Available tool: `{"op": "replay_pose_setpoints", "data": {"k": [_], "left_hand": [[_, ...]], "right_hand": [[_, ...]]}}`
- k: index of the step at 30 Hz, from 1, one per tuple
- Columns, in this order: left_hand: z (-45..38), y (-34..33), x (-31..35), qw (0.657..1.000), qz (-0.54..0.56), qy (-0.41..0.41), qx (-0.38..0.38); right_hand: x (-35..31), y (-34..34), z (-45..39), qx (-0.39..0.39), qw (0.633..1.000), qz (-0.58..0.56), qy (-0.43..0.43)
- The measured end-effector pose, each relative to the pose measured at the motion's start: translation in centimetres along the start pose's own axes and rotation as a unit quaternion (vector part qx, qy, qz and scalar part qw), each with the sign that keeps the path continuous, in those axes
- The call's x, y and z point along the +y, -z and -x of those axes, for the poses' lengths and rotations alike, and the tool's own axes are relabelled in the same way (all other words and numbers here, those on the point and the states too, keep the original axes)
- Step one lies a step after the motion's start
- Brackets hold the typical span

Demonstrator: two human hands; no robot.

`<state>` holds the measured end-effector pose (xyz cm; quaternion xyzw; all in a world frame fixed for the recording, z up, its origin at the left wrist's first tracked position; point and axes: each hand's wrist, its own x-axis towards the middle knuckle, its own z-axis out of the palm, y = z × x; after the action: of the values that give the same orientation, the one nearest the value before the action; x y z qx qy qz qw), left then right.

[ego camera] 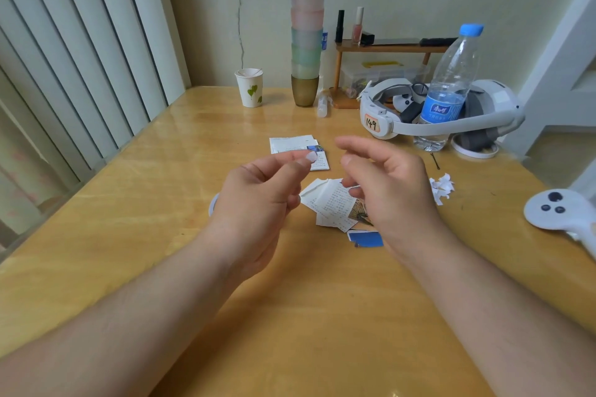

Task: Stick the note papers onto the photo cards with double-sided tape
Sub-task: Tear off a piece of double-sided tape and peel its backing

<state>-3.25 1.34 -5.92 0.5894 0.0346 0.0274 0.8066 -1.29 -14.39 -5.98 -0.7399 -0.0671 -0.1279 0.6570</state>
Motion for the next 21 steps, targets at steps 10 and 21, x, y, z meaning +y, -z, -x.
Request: {"op": "replay_pose_setpoints", "data": {"k": [10,21], "left_hand": [[0.56,-0.27,-0.3,0.997,0.015,0.026,-0.071],[0.29,0.1,-0.26,0.981,0.095,0.118,-0.122]], "right_hand": [[0.25,0.22,0.09,-0.067,0.997,-0.04,0.002],[-0.22,0.67,-0.3,-0.118,0.95,-0.241,-0.16]]}}
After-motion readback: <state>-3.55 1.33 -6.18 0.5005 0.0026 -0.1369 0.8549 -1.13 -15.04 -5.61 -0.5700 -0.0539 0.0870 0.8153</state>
